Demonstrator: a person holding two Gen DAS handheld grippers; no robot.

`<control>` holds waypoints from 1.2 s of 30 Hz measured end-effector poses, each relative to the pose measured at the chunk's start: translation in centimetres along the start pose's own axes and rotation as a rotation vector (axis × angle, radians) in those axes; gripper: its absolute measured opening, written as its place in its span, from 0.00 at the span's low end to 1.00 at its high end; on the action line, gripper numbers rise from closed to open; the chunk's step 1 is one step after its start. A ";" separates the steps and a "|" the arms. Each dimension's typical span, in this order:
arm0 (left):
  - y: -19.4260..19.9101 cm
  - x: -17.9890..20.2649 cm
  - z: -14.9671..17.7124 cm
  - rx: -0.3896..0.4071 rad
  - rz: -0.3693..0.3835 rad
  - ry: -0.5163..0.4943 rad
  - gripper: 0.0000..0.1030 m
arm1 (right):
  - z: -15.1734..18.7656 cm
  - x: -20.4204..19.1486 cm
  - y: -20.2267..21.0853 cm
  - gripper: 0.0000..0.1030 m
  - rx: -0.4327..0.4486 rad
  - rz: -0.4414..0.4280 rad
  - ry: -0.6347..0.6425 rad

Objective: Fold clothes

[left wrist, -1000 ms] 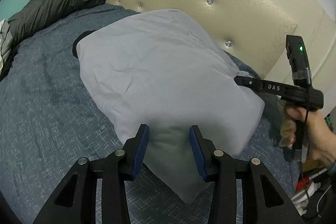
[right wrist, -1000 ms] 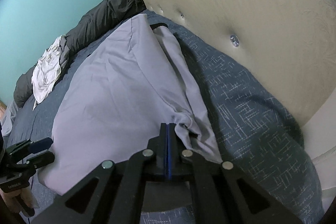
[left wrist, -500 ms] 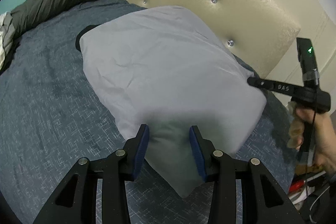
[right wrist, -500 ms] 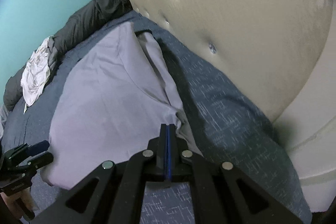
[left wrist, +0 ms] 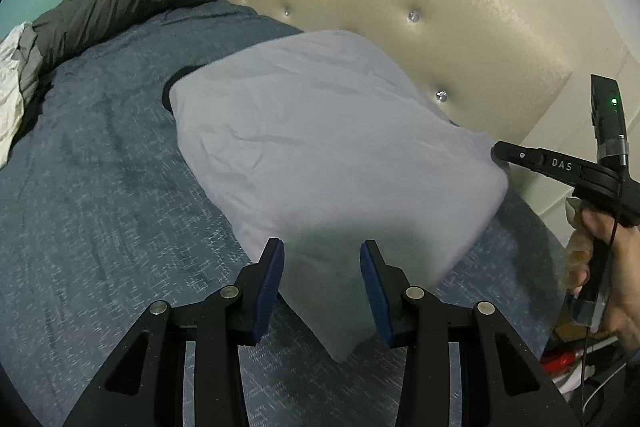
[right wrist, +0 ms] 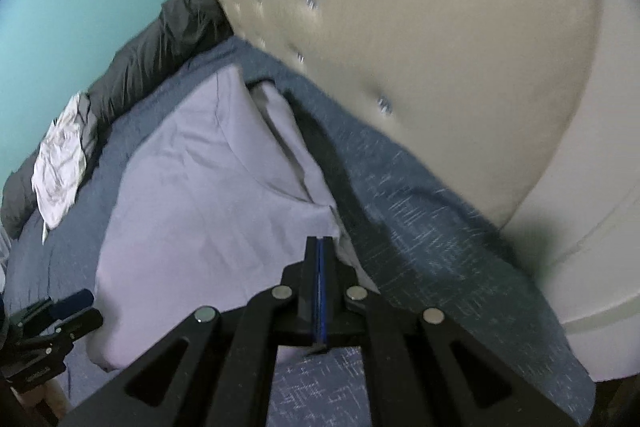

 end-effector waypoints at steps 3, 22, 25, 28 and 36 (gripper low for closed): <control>1.7 0.6 -0.1 0.015 0.005 -0.003 0.42 | -0.7 -0.7 1.6 0.00 0.017 0.007 0.006; 13.4 3.3 -0.2 0.130 0.032 -0.024 0.42 | -1.0 -4.6 13.5 0.00 0.139 0.014 0.020; 15.0 3.8 0.2 0.143 0.034 -0.037 0.42 | -0.8 -5.1 15.0 0.01 0.151 0.014 0.017; 16.8 4.2 0.6 0.158 0.040 -0.040 0.43 | -0.3 -6.0 16.3 0.01 0.157 0.017 0.025; 21.1 4.4 1.5 0.190 0.050 -0.023 0.49 | 0.7 -7.9 20.1 0.01 0.185 0.020 0.036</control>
Point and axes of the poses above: each gripper's, at about its wrist camera, not at the fingertips, and y roughly against the way its jaws point, x to its right, z to its underside, the point moved 5 cm from there along -y, roughly the way its jaws point, and after that the axes turned 14 degrees about y, right-handed, at the moved point
